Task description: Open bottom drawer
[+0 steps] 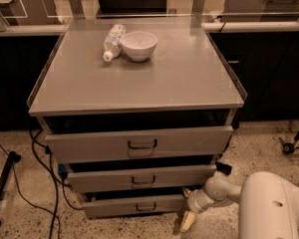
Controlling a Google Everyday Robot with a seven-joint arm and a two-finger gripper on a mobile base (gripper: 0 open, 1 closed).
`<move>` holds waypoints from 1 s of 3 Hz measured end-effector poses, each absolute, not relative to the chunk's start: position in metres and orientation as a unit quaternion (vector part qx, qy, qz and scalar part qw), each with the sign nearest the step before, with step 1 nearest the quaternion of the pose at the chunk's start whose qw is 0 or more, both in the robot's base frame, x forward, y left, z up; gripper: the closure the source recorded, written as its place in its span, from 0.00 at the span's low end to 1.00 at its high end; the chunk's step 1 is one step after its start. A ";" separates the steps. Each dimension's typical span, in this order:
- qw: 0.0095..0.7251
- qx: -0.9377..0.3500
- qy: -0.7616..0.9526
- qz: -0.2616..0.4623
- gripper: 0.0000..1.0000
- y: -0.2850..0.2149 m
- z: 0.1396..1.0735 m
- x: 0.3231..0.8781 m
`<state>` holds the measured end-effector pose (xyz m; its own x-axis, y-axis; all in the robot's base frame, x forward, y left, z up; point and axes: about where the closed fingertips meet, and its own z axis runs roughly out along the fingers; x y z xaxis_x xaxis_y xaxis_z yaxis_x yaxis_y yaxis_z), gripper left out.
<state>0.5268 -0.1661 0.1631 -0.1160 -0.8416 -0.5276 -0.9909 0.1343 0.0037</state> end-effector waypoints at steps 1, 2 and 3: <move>0.197 -0.627 0.730 0.190 0.00 -0.168 0.164 0.521; 0.189 -0.623 0.733 0.197 0.00 -0.171 0.166 0.514; 0.176 -0.619 0.737 0.208 0.00 -0.176 0.169 0.502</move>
Offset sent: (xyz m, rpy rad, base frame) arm -0.0190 -0.0128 0.0092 -0.0012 0.0736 -0.0245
